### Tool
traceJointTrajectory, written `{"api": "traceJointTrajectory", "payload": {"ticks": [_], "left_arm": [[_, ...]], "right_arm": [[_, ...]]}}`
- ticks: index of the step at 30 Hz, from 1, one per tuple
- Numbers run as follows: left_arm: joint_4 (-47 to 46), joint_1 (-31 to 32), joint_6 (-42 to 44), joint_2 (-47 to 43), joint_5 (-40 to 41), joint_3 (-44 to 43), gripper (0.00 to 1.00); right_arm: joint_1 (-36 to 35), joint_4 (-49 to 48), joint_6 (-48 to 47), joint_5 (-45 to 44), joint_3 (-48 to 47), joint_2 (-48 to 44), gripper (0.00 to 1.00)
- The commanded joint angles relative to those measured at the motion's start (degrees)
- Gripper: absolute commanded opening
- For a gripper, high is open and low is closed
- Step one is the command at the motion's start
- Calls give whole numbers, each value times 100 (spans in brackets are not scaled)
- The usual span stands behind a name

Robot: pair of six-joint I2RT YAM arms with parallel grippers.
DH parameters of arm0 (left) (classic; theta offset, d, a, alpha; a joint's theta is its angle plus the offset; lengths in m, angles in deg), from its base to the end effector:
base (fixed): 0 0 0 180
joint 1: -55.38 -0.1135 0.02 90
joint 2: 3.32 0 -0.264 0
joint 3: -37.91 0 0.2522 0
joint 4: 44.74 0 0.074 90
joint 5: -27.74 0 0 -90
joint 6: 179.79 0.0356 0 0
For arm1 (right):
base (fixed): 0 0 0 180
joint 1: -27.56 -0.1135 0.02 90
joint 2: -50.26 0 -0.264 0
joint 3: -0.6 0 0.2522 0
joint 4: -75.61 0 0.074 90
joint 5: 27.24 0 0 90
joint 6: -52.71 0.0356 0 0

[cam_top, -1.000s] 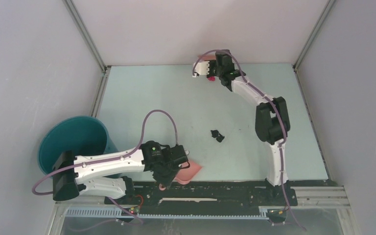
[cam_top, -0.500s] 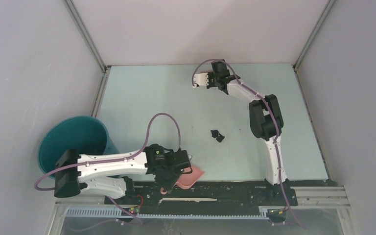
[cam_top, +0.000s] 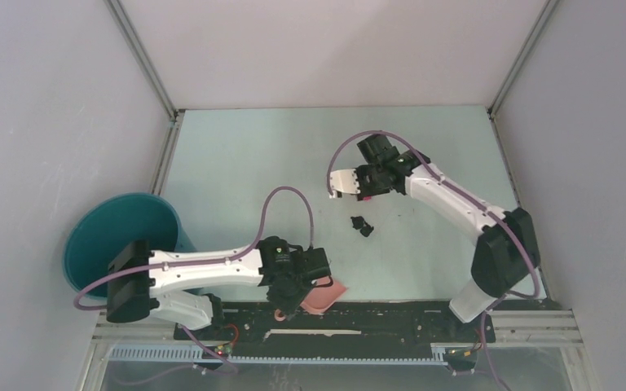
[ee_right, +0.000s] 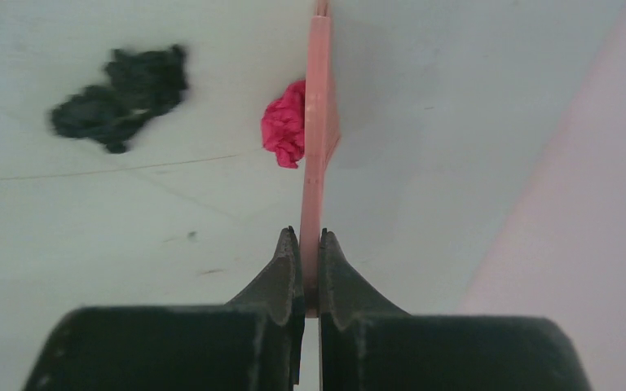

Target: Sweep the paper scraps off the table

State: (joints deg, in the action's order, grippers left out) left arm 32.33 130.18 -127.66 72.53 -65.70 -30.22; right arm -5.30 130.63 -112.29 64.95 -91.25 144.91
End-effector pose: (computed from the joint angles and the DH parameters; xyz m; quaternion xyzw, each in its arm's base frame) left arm 0.0544 -0.2084 0.2265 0.3175 0.9467 -0.0544 0.0002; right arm 0.2947 0.1919 0.2716 -0.7796 0.5613 -0.0825 0.2652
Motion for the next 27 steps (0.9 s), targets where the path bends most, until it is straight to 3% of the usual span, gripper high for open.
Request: {"api": "traceJointTrajectory", "payload": {"ticks": [1,5,9,14,23,27], "left_arm": [[14,50,237,104,-47,-234,0],[42,49,325,227,-28,-331,0],[105,75,439,228,65,-454,0],[-33,104,778,143,475,-631,0],[-624,111,1128,1551,1682,-1448,0],[-1227,110,1211,1928,1752,-1366,7]], "right_arm": [[76,1023,1065,379,91,-704,0],[271,399,1714,316,-11,-1206,0],[493,548,2252,297,-493,-1430,0],[690,199,2697,-526,-520,-1743,0],[1053,732,3696,-439,-195,-2535,0],[1365,712,3666,-90,337,-2964,0]]}}
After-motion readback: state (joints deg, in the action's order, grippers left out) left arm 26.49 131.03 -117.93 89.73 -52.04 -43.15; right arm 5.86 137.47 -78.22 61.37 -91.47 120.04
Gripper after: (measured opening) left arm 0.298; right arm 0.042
